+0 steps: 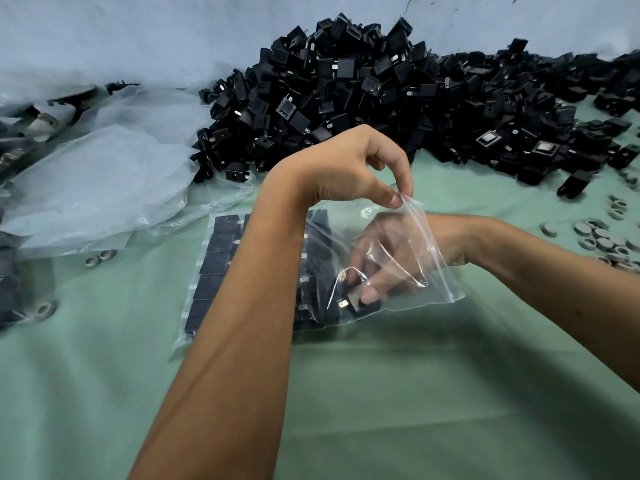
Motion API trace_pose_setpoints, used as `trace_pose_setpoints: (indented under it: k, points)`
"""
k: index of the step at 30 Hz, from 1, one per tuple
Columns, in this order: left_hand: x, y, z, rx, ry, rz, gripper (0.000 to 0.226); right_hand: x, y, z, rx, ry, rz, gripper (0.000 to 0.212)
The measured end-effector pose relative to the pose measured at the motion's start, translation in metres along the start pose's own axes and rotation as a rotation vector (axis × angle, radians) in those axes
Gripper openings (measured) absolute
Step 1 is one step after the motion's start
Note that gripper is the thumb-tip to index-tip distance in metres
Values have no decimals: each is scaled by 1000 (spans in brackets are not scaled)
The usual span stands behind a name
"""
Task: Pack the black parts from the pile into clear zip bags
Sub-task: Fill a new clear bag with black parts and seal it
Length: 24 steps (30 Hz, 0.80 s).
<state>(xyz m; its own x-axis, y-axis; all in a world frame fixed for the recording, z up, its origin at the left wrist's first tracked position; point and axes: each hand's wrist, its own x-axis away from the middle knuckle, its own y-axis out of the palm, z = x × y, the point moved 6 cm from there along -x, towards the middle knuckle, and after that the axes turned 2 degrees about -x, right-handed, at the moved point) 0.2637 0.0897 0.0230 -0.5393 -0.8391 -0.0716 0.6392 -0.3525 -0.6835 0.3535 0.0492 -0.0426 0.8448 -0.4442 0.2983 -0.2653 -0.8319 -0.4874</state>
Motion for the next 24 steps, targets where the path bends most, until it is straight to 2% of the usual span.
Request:
trace_pose_setpoints:
  k: [15,17,22,24]
  points:
    - [0,2,-1,-14,-25,-26,15,-2,2,3,73,20,7,37]
    - [0,3,-1,-15,-18,-23,15,-1,0,5,62,14,-4,33]
    - [1,6,-1,26,-19,-43,17,21,-29,20,-61,34,-94,5]
    - [0,8,-3,16,-35,-49,16,30,-56,33,-144,82,12,4]
